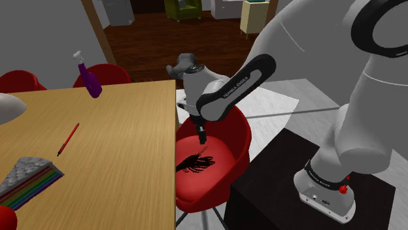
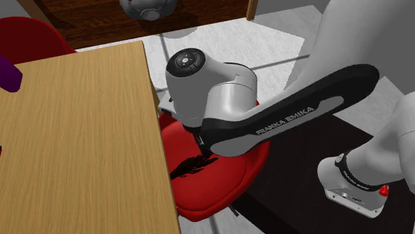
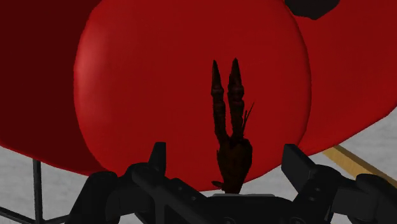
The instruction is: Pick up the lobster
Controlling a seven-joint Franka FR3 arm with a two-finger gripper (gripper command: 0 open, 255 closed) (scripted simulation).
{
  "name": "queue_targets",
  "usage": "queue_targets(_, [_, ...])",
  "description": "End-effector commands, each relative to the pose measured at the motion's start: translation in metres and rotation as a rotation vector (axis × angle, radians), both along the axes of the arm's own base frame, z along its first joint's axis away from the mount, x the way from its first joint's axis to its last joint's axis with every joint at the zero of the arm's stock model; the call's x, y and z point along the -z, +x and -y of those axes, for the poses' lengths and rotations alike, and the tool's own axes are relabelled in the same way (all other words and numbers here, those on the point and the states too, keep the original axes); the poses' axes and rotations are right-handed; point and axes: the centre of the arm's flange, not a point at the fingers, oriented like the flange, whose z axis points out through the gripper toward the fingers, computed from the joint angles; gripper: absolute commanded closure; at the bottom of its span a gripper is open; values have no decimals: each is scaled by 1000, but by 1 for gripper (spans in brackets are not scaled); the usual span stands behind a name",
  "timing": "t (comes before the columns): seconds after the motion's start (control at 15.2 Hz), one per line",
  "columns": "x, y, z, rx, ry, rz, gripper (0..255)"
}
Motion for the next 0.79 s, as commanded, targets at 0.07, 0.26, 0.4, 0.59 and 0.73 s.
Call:
queue_targets(0.07, [37,1,-25,-89,-10,-3,0])
queue_targets(0.26, [70,1,-49,-177,-20,-7,0])
queue_targets(0.4, [92,-1,-64,-235,-28,-10,0])
queue_targets(0.59, [110,-2,-69,-254,-30,-11,0])
queue_targets(0.73, [121,-2,-69,-254,-30,-11,0])
